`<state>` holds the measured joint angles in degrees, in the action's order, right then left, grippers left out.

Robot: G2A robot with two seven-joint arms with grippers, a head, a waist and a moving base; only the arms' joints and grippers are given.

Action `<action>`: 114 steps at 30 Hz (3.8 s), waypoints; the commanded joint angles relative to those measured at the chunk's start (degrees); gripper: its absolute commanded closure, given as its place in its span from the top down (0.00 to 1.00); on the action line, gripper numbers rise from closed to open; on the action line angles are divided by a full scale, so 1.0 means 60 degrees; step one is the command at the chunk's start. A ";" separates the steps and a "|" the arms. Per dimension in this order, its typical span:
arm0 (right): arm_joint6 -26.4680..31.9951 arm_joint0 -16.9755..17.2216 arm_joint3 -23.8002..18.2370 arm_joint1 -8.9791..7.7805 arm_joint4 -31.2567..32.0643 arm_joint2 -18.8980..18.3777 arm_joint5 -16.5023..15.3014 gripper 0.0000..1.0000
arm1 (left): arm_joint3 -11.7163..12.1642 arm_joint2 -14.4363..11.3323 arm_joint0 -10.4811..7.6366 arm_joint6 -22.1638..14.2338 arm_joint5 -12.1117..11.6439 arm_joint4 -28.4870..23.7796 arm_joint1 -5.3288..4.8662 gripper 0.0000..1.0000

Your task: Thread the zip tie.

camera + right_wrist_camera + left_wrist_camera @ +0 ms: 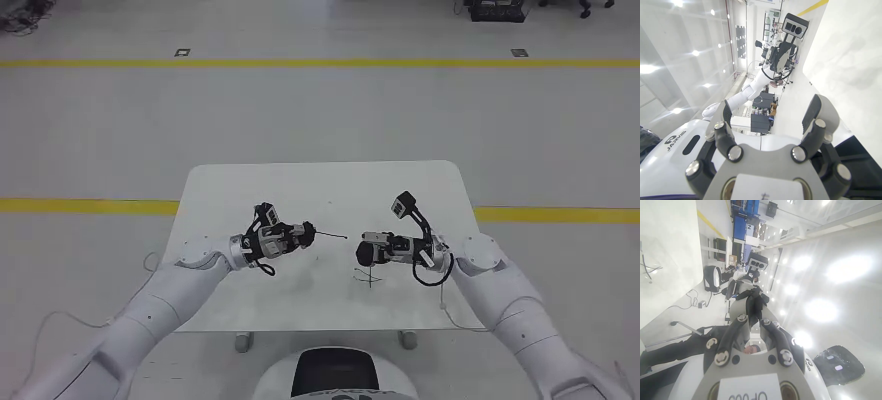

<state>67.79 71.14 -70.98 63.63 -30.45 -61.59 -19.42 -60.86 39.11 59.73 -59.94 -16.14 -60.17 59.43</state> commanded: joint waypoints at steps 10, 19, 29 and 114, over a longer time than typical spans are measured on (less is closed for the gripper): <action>0.0770 -0.0142 0.0217 0.0038 -0.0405 -0.0071 -0.0011 0.65 | -0.0180 0.0143 0.0175 -0.0470 0.0816 -0.0230 0.0067 0.00; 0.0669 -0.0199 0.0318 0.0147 -0.0010 -0.0091 -0.0011 0.38 | -0.0067 0.0138 0.0129 -0.0729 0.1074 -0.0205 0.0203 0.00; 0.0671 -0.0198 0.0354 0.0263 0.0108 -0.0185 -0.0011 0.29 | 0.0084 0.0152 0.0115 -0.0823 0.1194 -0.0085 0.0335 0.00; 0.1912 -0.0380 0.1113 0.0577 0.0143 -0.0540 -0.0011 0.00 | 0.0080 0.0716 0.0317 -0.0631 0.1028 0.1498 0.0750 1.00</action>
<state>78.49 68.95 -64.32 67.10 -29.31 -64.87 -19.38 -59.60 43.61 61.48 -63.79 -10.55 -51.24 63.87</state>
